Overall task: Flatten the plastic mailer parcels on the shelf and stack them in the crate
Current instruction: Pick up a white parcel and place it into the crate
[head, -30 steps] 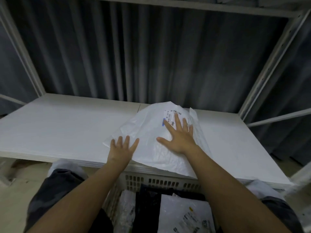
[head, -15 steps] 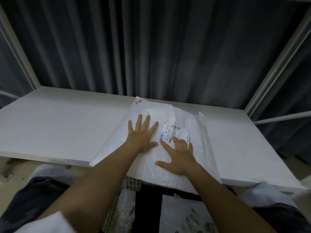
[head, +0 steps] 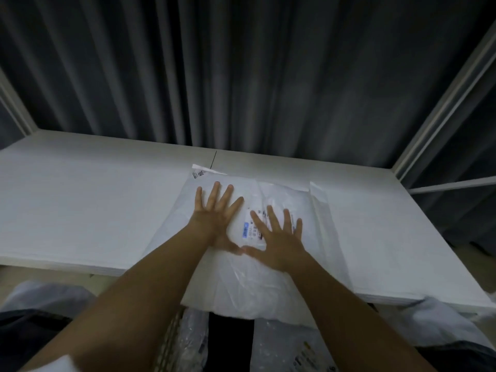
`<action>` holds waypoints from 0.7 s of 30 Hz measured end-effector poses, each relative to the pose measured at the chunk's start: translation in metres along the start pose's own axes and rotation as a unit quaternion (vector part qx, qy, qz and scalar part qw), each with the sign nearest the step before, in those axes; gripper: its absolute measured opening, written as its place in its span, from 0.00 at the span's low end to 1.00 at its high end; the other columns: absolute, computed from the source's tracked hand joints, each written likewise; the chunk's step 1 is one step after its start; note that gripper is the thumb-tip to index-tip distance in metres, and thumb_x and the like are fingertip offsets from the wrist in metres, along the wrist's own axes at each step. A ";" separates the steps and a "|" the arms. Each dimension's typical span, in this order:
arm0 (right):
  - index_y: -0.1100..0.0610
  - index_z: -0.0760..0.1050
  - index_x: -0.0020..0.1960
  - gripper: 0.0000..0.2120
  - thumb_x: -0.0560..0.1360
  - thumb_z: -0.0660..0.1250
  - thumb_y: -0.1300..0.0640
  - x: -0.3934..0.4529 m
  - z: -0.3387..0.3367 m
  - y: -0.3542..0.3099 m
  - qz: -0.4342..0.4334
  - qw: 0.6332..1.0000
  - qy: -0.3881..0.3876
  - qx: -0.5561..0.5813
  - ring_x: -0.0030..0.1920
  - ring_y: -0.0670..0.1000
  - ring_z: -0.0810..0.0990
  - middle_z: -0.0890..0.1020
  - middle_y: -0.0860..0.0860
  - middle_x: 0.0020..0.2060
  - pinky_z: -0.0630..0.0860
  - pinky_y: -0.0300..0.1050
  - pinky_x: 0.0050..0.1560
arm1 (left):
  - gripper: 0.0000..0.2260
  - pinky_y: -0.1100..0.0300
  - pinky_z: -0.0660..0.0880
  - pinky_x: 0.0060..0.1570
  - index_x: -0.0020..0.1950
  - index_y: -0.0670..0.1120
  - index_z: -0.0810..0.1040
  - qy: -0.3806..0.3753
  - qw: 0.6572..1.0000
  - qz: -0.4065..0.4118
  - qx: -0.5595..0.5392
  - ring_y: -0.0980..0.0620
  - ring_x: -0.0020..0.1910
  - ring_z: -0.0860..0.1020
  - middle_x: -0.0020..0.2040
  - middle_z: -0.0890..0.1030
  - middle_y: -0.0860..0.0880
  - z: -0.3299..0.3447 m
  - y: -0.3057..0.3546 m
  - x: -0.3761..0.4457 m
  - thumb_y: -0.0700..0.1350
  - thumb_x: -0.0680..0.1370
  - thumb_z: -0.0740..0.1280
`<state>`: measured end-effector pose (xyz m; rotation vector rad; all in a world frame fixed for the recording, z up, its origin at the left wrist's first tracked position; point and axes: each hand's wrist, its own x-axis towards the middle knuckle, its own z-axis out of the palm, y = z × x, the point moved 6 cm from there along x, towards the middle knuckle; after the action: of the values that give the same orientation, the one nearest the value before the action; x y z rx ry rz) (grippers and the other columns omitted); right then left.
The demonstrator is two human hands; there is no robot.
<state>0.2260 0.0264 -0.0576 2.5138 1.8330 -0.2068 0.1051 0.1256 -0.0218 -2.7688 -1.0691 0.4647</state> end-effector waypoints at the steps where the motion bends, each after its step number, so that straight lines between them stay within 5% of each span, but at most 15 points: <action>1: 0.37 0.29 0.73 0.44 0.64 0.40 0.20 -0.001 0.009 -0.002 -0.003 1.000 -0.007 -0.007 0.74 0.63 0.31 0.33 0.50 0.76 0.32 0.68 0.69 | 0.58 0.33 0.30 0.66 0.75 0.54 0.28 -0.016 1.000 0.000 -0.008 0.39 0.70 0.25 0.73 0.25 0.45 0.006 -0.001 0.002 0.80 0.61 0.59; 3: 0.36 0.27 0.72 0.46 0.59 0.32 0.19 -0.002 0.014 -0.004 -0.014 1.000 -0.004 -0.017 0.74 0.63 0.32 0.34 0.50 0.76 0.32 0.69 0.69 | 0.58 0.32 0.30 0.66 0.74 0.56 0.27 -0.046 0.998 -0.002 -0.043 0.40 0.70 0.24 0.72 0.24 0.46 0.017 0.000 0.003 0.80 0.60 0.59; 7: 0.38 0.38 0.76 0.39 0.73 0.50 0.27 0.006 -0.007 0.005 -0.015 0.999 0.020 0.024 0.76 0.60 0.36 0.39 0.49 0.78 0.35 0.64 0.71 | 0.54 0.32 0.32 0.67 0.74 0.59 0.28 -0.066 0.990 -0.010 -0.124 0.41 0.71 0.25 0.73 0.24 0.48 0.029 -0.001 0.000 0.80 0.62 0.56; 10: 0.40 0.41 0.77 0.34 0.74 0.41 0.31 0.013 -0.019 0.016 0.024 0.994 0.107 0.006 0.76 0.60 0.37 0.40 0.50 0.78 0.34 0.64 0.71 | 0.53 0.32 0.33 0.68 0.73 0.61 0.29 -0.076 0.983 -0.013 -0.165 0.42 0.71 0.25 0.73 0.24 0.50 0.038 0.000 -0.001 0.80 0.62 0.57; 17: 0.38 0.34 0.75 0.38 0.67 0.25 0.28 0.019 0.007 0.025 0.064 0.993 0.095 0.002 0.75 0.62 0.34 0.36 0.49 0.77 0.33 0.68 0.69 | 0.50 0.32 0.32 0.67 0.73 0.64 0.31 -0.061 0.966 -0.044 -0.248 0.43 0.70 0.24 0.72 0.24 0.51 0.049 0.000 0.004 0.81 0.60 0.51; 21: 0.38 0.36 0.76 0.38 0.67 0.28 0.29 0.016 0.010 0.026 0.065 0.992 0.106 -0.009 0.75 0.62 0.33 0.34 0.48 0.76 0.32 0.70 0.68 | 0.49 0.31 0.34 0.67 0.72 0.63 0.29 -0.042 0.966 -0.059 -0.250 0.42 0.69 0.23 0.70 0.21 0.51 0.055 0.007 0.004 0.81 0.59 0.46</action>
<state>0.2540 0.0324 -0.0711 2.7223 1.7156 0.0824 0.0943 0.1245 -0.0760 -3.1003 -1.5497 0.3341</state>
